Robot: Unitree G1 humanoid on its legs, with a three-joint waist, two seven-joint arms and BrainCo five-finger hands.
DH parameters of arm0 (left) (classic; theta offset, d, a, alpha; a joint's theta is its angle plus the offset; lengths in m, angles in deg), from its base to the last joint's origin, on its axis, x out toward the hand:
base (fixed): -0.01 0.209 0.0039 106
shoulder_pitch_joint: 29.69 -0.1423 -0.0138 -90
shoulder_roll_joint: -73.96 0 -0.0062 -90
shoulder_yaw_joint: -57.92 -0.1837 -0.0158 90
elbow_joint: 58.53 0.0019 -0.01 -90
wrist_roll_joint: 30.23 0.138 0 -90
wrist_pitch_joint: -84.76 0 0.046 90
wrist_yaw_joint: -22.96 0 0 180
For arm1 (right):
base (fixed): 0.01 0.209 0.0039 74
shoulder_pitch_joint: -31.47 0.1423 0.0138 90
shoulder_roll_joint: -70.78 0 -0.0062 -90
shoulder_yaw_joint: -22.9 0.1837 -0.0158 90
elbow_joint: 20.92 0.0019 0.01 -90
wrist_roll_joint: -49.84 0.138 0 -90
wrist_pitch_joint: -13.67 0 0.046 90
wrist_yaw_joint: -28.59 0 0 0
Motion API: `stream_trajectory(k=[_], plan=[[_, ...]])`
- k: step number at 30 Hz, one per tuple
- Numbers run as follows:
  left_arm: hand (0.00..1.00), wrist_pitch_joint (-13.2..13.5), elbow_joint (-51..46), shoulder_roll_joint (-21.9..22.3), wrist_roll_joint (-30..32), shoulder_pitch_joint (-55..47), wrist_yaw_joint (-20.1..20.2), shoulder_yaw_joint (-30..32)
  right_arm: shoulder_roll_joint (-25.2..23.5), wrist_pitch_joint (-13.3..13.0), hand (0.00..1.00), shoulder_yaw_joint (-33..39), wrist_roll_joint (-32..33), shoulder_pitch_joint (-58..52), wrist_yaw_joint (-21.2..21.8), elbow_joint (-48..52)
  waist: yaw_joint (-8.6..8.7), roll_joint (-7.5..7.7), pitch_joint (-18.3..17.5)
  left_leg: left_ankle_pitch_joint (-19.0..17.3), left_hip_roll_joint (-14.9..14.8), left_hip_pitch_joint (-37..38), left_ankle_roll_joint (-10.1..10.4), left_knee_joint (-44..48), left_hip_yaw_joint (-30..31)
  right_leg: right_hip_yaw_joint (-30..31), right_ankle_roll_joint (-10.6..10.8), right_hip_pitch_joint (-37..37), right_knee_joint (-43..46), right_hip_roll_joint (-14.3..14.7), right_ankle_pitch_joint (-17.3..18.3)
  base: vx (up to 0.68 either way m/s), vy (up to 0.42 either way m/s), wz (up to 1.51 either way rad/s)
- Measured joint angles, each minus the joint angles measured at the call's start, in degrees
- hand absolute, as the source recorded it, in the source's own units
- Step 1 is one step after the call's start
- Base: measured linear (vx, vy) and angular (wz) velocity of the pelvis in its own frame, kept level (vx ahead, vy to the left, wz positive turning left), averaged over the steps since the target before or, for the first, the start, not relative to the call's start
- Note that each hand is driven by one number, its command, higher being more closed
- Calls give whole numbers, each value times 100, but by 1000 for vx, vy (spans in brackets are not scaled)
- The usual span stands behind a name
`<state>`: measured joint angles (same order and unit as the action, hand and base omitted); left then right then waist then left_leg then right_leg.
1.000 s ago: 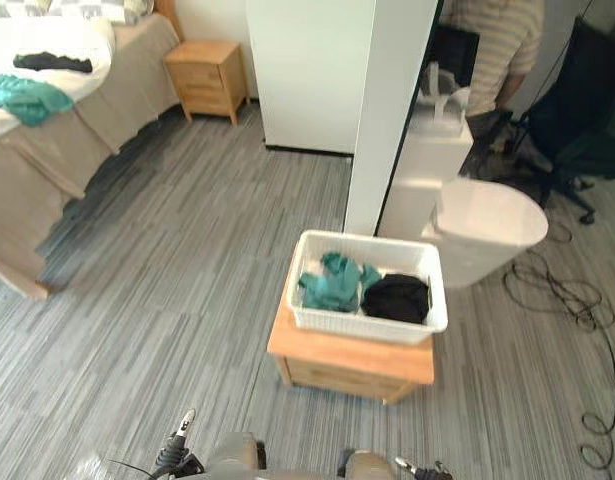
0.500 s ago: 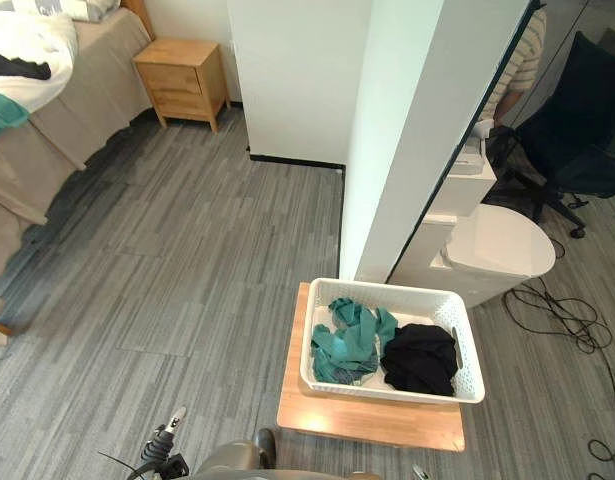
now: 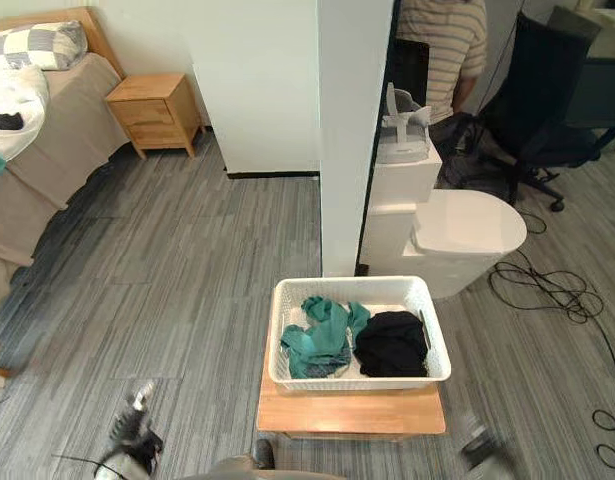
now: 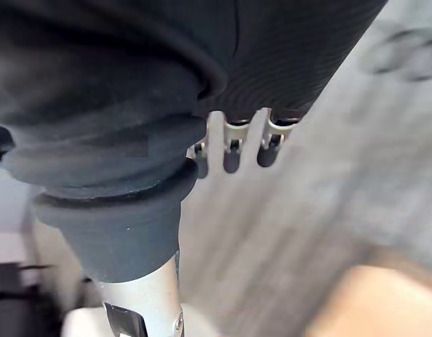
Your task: Pick up the laundry basket with both hands and put the clothes into the washing machine.
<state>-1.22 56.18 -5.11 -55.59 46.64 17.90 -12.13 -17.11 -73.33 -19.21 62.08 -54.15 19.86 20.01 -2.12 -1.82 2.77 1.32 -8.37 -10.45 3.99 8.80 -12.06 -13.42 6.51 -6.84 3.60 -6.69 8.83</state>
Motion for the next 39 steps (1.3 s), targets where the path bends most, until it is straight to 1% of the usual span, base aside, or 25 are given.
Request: stream_trajectory(k=[1,3,4,5,7,8,10,11,13,14,15,16,17,18,19,20,21,22,23,25,27,30,34,37,39], plan=[[0,-6,-448,-20,9,96,-10,139,606,1,0,-43,-68,202,-62,360,4,-111,29,119,-75,-46,73,-98,119,-72,-63,34,4,105,28,-191,-195,29],[0,-31,-881,-62,112,111,-27,318,1236,-9,0,-385,-165,344,-154,920,-7,-215,22,167,-172,-86,89,-121,187,-84,-104,106,58,231,22,-137,-115,5],[0,-83,-1137,-71,165,97,-46,460,1414,-43,0,-677,-235,413,-227,1615,1,-218,30,150,-188,-85,70,4,233,-58,-229,118,92,271,26,-111,-98,-17],[0,-196,-1395,-62,382,83,-59,543,1330,-30,0,-703,-536,497,-260,2359,63,-211,34,90,-187,-126,-12,224,293,-84,-307,107,156,287,54,-90,-82,-13],[0,-266,-1779,-53,546,59,-28,459,1075,-57,0,-736,-853,539,-301,3020,132,-187,50,80,-162,-181,-14,371,420,-110,-360,107,220,274,96,-40,-22,3],[0,-267,-1976,-63,595,85,-8,272,872,-70,0,-790,-1003,538,-377,3164,164,-170,52,50,-145,-163,11,335,401,-112,-340,108,223,258,109,-36,42,9],[0,-287,-2054,-185,596,201,15,-243,618,-10,0,-944,-1060,538,-433,2953,220,-137,79,76,-30,-24,-40,-46,325,-159,-287,116,224,168,134,-27,55,17],[0,-398,-2036,-392,586,302,142,-832,528,107,0,-1247,-1056,546,-488,2766,285,-74,140,282,107,1,-100,-376,335,-203,-234,227,241,98,111,-27,50,18],[0,-522,-1890,-551,581,581,292,-1396,531,185,0,-1517,-1057,602,-457,2748,301,-140,185,432,146,-207,-149,-454,361,-232,-181,474,341,49,73,-23,87,16],[0,-630,-1634,-639,583,1002,420,-1788,535,265,0,-1615,-1054,856,-341,2713,336,-194,320,525,155,-436,-195,-381,409,-248,-144,664,450,28,43,-12,88,13],[0,-713,-1408,-679,589,1345,502,-1995,545,299,0,-1664,-1043,1113,-281,2648,354,-257,441,549,155,-551,-219,-307,414,-265,-120,745,495,28,15,-61,98,12],[0,-832,-1152,-685,592,1731,564,-2137,593,362,0,-1767,-997,1451,-195,2510,395,-202,631,557,146,-652,-229,-256,418,-277,-116,836,542,26,7,-78,76,8],[0,-860,-1020,-704,592,1907,590,-2204,620,379,0,-1816,-986,1618,-165,2458,417,-176,736,563,142,-679,-238,-243,423,-283,-118,858,558,27,2,-97,67,1],[0,-886,-646,-751,592,2337,618,-2335,765,376,0,-1964,-941,2041,-108,2265,436,-114,998,564,118,-759,-240,-165,420,-252,-120,989,672,28,0,-110,44,-8],[0,-935,-314,-787,620,2723,609,-2473,954,371,0,-2093,-873,2412,-104,2052,434,-102,1186,563,81,-913,-241,-78,409,-217,-121,1174,784,33,0,-144,56,-18],[0,-1002,138,-812,729,3309,563,-2620,1200,369,0,-2208,-713,2995,-100,1695,434,-114,1406,610,44,-1153,-301,-26,383,-164,-133,1459,961,39,-8,-152,61,-20],[0,-1009,433,-820,771,3651,529,-2674,1298,366,0,-2228,-658,3331,-101,1473,430,-107,1556,655,32,-1224,-327,-40,355,-118,-138,1604,1055,34,-11,-144,66,-25],[0,-1042,1099,-810,833,4310,466,-2706,1383,364,0,-2230,-480,3890,-106,1087,423,-82,1833,729,17,-1296,-360,-83,282,-33,-140,1808,1213,17,-14,-172,64,-30],[0,-1098,1763,-798,953,4887,409,-2696,1375,361,0,-2232,-253,4273,-101,862,420,-63,2042,773,10,-1349,-382,-124,197,11,-136,1971,1328,-11,-20,-162,57,-31],[0,-1132,2478,-715,1052,5488,346,-2500,1355,342,0,-2241,-62,4566,-101,575,415,-57,2143,802,13,-1447,-364,-236,93,89,-132,2195,1412,-36,-39,-75,27,-21],[0,-1185,3167,-669,1141,6341,242,-1959,1345,341,0,-2246,340,4852,-102,213,427,-61,2204,915,11,-1693,-415,-318,58,99,-131,2503,1470,-43,-74,-4,14,-9],[0,-1186,3423,-703,1145,7088,209,-1472,1276,339,0,-2254,712,5127,-81,121,417,-58,2232,1056,-11,-1879,-409,-406,-4,84,-135,2742,1555,-78,-76,41,0,2],[0,-1186,3453,-748,1246,7657,249,-1062,1238,302,0,-2755,973,5765,151,21,358,-56,2249,1096,-127,-2028,-354,-431,-266,60,-150,2949,1649,-34,-68,43,-40,-3],[0,-1220,3630,-763,1436,8026,296,-1035,1247,273,0,-3090,970,6060,333,-85,315,-53,2270,1099,-141,-2157,-349,-477,-263,-28,-192,3122,1795,-41,-43,61,-41,9],[0,-1242,3666,-767,1503,8170,413,-1068,1233,228,0,-3365,963,6110,404,-383,276,-61,2312,1104,-140,-2176,-345,-475,-288,-87,-215,3141,1911,-61,-29,68,-29,17]])
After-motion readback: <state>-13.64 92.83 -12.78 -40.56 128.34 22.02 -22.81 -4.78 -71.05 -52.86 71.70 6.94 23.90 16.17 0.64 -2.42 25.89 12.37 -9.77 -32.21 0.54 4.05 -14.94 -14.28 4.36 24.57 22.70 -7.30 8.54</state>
